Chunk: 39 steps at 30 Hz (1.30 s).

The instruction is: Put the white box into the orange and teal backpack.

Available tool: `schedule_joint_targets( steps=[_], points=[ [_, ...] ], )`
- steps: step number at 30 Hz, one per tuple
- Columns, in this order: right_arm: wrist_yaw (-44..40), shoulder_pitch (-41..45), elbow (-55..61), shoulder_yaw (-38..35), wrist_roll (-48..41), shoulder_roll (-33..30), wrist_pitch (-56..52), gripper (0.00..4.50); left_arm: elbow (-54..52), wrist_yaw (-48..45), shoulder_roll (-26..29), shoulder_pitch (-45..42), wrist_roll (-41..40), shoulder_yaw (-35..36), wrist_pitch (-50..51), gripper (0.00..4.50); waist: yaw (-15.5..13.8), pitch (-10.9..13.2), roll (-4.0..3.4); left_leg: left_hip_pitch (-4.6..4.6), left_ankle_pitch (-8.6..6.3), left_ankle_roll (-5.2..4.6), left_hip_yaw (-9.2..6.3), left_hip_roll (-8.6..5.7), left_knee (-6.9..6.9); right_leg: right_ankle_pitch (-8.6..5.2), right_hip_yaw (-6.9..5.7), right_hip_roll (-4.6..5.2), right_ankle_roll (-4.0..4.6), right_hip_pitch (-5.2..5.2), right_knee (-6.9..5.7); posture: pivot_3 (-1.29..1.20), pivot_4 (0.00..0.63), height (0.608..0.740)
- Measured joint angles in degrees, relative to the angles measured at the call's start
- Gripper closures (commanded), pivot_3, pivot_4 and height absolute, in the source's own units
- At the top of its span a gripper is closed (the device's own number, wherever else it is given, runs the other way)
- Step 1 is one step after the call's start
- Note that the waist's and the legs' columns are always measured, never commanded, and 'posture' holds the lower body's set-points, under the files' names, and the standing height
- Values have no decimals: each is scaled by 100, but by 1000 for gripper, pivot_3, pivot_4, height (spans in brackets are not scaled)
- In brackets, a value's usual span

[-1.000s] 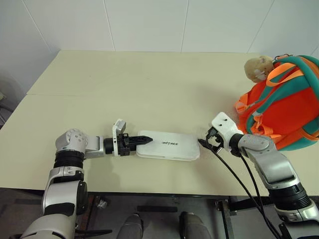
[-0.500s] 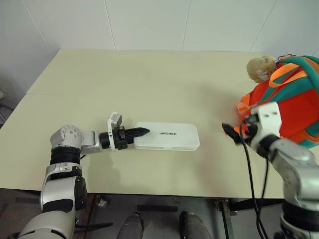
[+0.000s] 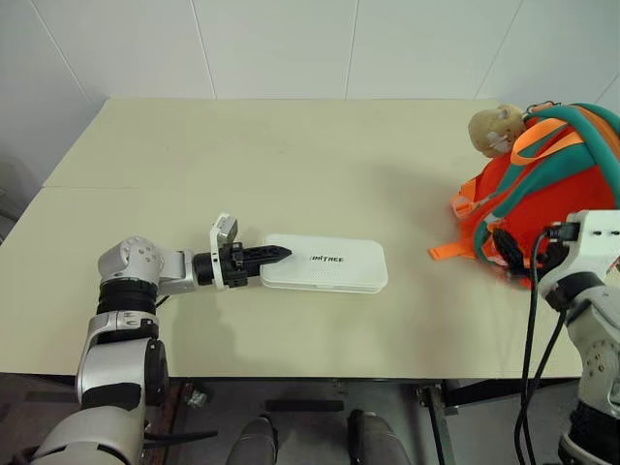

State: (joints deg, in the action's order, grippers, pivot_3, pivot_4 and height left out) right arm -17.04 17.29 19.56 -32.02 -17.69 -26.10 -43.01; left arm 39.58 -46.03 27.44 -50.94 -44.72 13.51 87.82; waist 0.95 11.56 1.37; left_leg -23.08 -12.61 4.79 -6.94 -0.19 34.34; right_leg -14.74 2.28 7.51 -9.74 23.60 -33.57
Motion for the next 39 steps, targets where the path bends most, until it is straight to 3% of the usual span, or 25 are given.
schedule_joint_targets(
  steps=[13,16,28,39],
  points=[
    [-37,1633,-1866,693,-73,-106,892,0,5,63,-35,0,6,202,11,3184,75,1,-1,0,0,1,-2,0,-27,2,1,-1,-5,10,-10,0,150,740],
    [26,1961,-2278,932,44,-108,1057,602,3,148,-81,1,7,294,-14,3184,72,1,-2,0,2,3,-3,0,-27,2,1,-1,-5,11,-13,0,150,740],
    [160,2639,-2589,1429,93,-61,1207,4489,58,700,-31,-2,72,1063,-671,3184,109,4,-6,0,6,11,-2,0,-28,2,3,-2,-5,19,-21,0,150,740],
    [-158,2822,-1050,1946,-1021,332,-103,4500,1293,1072,437,-709,481,1585,-2763,3184,118,6,-10,-12,6,11,-1,2,-40,2,2,-2,-5,33,-36,0,150,740]
  ],
)
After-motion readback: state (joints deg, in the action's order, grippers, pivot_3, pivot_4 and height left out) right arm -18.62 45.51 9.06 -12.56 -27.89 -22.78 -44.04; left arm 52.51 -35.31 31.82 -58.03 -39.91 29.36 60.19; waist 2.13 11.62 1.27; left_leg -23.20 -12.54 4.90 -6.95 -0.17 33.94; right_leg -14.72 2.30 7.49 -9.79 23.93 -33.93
